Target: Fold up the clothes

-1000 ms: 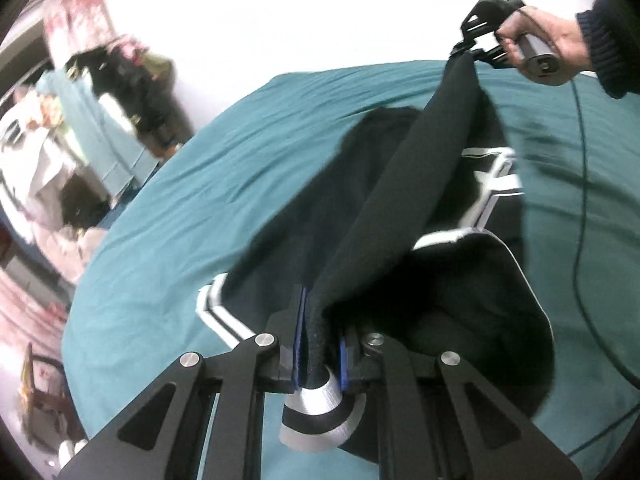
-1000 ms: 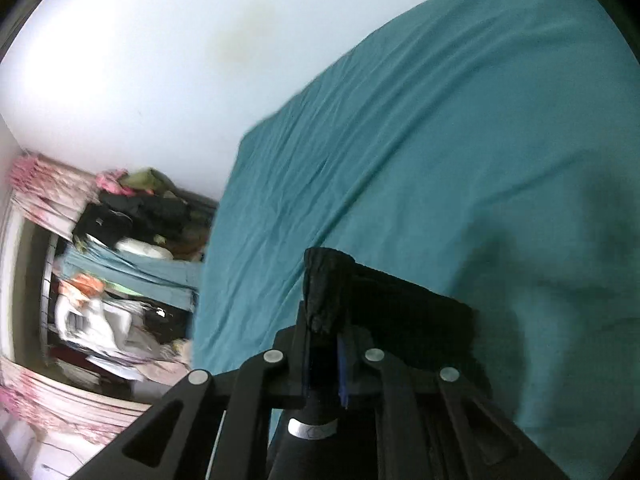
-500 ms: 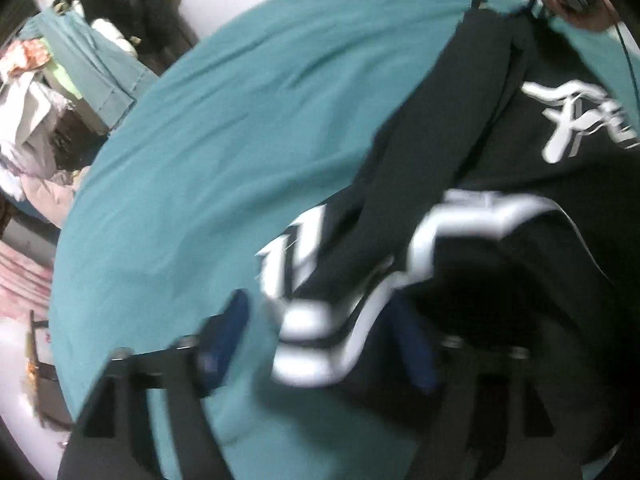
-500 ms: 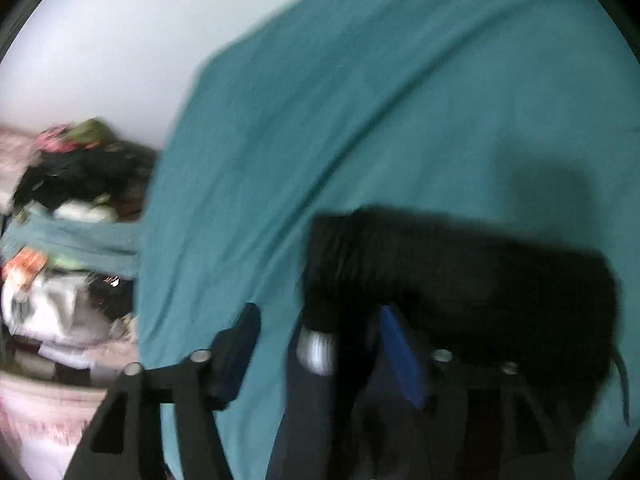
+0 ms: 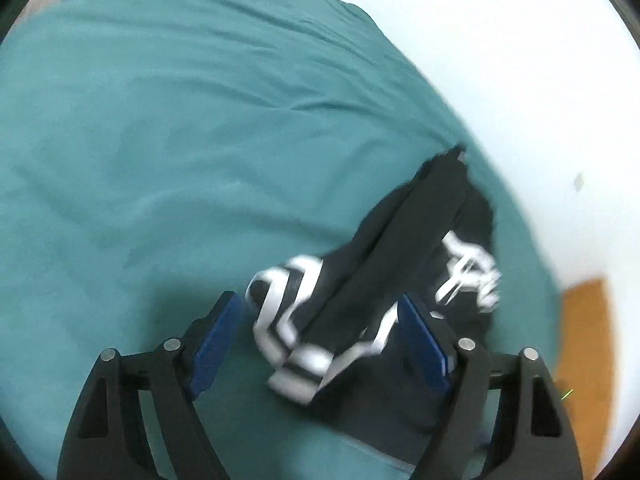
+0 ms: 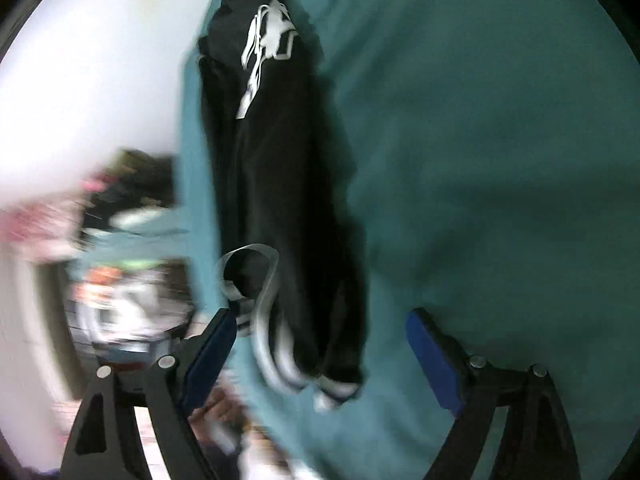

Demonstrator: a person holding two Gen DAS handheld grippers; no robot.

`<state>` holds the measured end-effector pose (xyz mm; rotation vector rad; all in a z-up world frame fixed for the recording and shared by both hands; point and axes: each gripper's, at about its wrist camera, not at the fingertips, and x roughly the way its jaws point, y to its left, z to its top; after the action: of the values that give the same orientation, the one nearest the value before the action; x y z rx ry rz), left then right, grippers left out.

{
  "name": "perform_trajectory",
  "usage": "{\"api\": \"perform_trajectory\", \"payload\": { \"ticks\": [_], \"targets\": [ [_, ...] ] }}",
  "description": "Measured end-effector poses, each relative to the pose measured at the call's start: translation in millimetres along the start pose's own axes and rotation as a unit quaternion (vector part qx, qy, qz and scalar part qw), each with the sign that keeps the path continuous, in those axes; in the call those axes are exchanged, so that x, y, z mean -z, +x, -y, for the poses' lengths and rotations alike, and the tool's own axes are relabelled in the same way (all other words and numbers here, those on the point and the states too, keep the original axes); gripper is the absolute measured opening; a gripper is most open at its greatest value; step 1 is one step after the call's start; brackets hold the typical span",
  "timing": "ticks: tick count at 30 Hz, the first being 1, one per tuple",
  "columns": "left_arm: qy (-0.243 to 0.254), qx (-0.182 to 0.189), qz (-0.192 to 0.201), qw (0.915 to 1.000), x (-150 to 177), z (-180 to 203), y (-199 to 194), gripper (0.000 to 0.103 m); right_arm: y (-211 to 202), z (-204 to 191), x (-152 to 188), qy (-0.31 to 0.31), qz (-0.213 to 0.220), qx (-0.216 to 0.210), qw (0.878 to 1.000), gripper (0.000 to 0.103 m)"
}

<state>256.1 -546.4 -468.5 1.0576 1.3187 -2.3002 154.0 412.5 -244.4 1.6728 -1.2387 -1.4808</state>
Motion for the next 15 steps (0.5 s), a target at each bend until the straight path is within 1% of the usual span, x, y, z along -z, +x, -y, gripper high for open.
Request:
{"api": "perform_trajectory", "payload": {
  "ticks": [1,2,3,4,5,6,7,8,9,10,11,12,13,14,15],
  "targets": [
    [-0.011,0.021,-0.006,0.9997,-3,-6,3,0.082,7,4,1,0.002,-0.001,-0.017,1.0,0.087],
    [-0.044,0.069,-0.03,0.9962,-8,-20,13,0.082,12,8,3,0.002,0.004,-0.022,1.0,0.087],
    [-0.084,0.111,-0.05,0.989,-11,-33,23,0.082,19,10,2,0.002,0.007,-0.042,0.999,0.086],
    [-0.125,0.15,-0.069,0.9784,-11,-44,34,0.082,27,12,1,0.003,0.009,-0.065,0.998,0.085],
    [-0.173,0.215,-0.099,0.9559,-8,-58,51,0.082,36,12,-1,0.013,0.008,-0.087,0.996,0.085],
    [-0.189,0.239,-0.111,0.9459,-6,-61,61,0.082,42,13,-3,0.021,0.006,-0.104,0.994,0.085],
    [-0.2,0.256,-0.121,0.9379,-5,-63,71,0.082,47,14,-4,0.028,0.003,-0.12,0.992,0.085],
    [-0.211,0.273,-0.131,0.9293,-3,-66,80,0.082,51,16,-4,0.033,0.009,-0.12,0.992,0.083],
    [-0.215,0.284,-0.139,0.924,-3,-63,87,0.082,54,18,-3,0.038,0.017,-0.118,0.992,0.072],
    [-0.218,0.292,-0.148,0.9194,-3,-61,92,0.079,59,20,-2,0.044,0.022,-0.113,0.992,0.063],
    [-0.228,0.3,-0.167,0.9113,-1,-57,100,0.075,64,22,0,0.05,0.026,-0.107,0.993,0.036],
    [-0.238,0.307,-0.187,0.9021,1,-53,109,0.056,80,23,8,0.059,0.021,-0.107,0.992,0.004],
    [-0.249,0.315,-0.207,0.8924,2,-49,117,0.019,87,22,13,0.065,0.025,-0.106,0.992,0.005],
    [-0.253,0.309,-0.243,0.8841,9,-42,128,0.005,88,21,16,0.075,0.039,-0.113,0.99,0.005],
    [-0.246,0.305,-0.262,0.8819,13,-37,129,0.006,89,20,20,0.084,0.054,-0.122,0.987,0.005]
  ]
}}
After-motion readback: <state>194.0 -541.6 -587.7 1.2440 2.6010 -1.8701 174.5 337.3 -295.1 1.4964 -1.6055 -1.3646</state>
